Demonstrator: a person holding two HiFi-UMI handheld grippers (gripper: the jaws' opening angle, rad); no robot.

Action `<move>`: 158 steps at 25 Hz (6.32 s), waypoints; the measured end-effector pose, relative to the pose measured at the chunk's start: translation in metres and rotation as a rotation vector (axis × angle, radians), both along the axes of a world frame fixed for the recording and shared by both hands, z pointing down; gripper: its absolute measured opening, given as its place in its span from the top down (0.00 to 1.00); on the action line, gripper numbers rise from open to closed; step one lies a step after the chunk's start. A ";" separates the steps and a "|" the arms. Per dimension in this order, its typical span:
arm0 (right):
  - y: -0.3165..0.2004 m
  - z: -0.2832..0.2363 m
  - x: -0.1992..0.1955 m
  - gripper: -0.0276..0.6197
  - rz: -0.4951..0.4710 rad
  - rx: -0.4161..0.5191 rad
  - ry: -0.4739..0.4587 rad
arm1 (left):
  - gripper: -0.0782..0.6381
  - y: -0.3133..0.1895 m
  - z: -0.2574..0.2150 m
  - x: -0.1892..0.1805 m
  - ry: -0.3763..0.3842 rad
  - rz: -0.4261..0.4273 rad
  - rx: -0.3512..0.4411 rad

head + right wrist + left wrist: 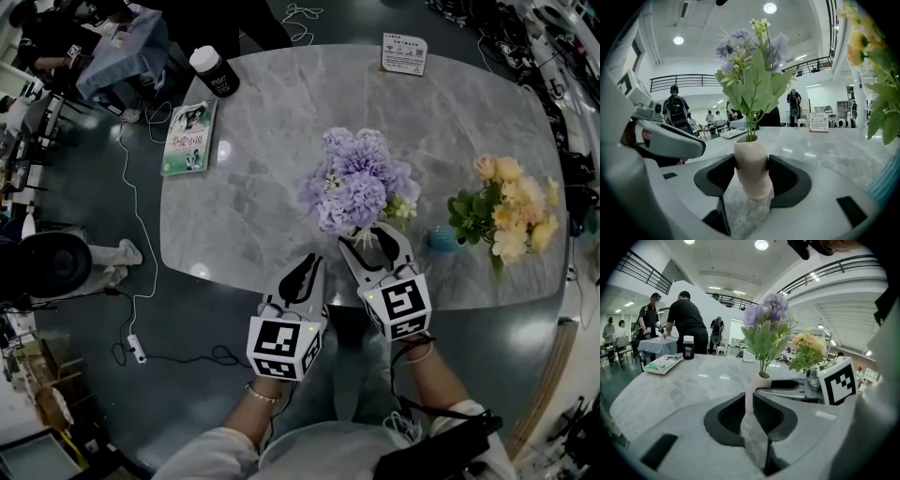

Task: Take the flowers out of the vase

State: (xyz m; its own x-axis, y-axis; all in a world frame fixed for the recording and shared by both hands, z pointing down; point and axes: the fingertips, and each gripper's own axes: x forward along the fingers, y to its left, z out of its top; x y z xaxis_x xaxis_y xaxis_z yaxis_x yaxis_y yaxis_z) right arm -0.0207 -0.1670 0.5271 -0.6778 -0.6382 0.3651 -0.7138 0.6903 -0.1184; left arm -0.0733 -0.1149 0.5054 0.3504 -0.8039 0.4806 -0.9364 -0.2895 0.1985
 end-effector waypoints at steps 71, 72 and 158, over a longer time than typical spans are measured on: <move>0.003 -0.001 -0.002 0.61 -0.032 -0.062 -0.018 | 0.74 -0.083 -0.112 0.042 0.018 0.177 0.260; 0.003 0.001 -0.002 0.61 -0.030 -0.071 -0.017 | 0.74 -0.082 -0.116 0.041 0.020 0.173 0.267; 0.020 -0.005 0.084 0.94 0.655 -0.345 -0.105 | 0.76 -0.093 0.061 -0.100 -0.068 0.041 -0.216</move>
